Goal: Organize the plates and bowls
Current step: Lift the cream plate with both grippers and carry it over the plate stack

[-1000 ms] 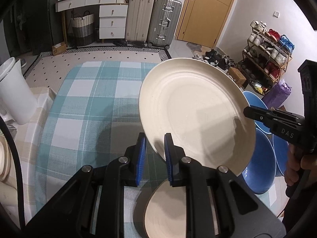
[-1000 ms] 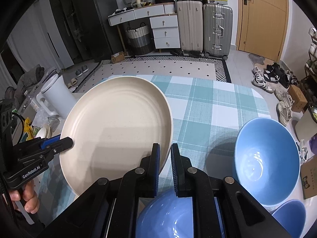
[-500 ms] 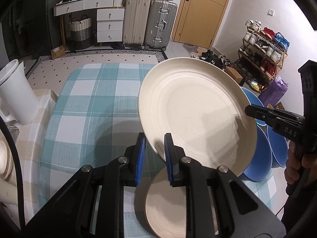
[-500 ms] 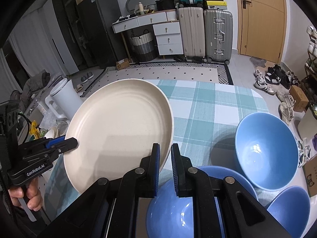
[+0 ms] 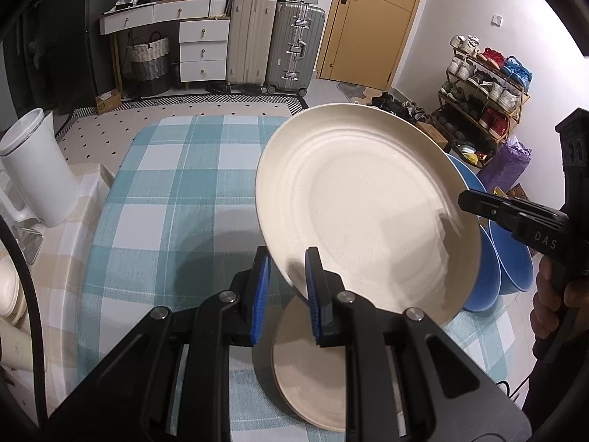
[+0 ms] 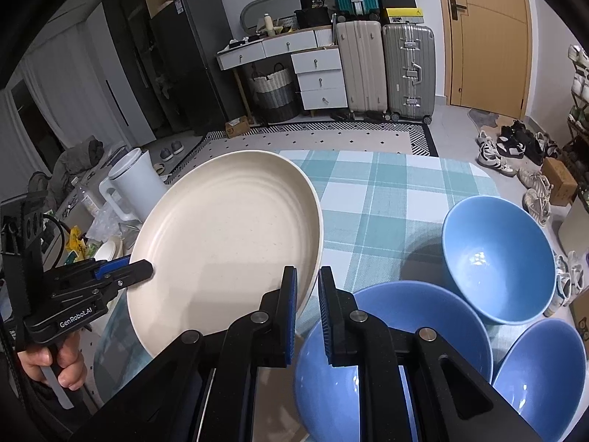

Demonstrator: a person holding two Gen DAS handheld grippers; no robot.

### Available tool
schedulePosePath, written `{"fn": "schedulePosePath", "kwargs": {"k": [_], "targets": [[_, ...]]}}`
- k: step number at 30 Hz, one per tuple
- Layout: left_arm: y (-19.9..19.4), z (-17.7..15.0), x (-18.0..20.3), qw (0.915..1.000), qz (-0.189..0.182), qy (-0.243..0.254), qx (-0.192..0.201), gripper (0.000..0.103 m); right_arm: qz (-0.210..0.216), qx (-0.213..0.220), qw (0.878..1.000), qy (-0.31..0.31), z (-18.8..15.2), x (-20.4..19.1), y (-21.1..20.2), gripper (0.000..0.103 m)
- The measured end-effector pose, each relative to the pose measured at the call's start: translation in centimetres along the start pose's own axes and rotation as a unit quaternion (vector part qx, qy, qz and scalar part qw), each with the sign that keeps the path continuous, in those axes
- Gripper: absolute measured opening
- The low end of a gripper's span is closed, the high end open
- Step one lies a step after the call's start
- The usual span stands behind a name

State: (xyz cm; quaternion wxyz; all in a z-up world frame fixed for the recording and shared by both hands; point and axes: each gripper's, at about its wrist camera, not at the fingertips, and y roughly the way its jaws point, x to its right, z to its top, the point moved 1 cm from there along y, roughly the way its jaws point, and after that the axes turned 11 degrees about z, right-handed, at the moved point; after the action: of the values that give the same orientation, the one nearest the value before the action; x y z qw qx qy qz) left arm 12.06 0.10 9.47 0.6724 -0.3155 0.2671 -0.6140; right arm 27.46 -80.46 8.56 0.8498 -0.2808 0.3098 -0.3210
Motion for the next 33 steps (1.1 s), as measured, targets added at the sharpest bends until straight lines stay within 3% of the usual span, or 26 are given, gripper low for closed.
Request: {"fn": "schedulePosePath", "kwargs": {"k": [33], "targets": [[-3.0, -6.0, -0.8, 0.9998, 0.003, 0.018, -0.004, 0.015, 0.033, 0.012, 0.999, 0.013, -5.8, -2.8, -3.0, 0.013]]}}
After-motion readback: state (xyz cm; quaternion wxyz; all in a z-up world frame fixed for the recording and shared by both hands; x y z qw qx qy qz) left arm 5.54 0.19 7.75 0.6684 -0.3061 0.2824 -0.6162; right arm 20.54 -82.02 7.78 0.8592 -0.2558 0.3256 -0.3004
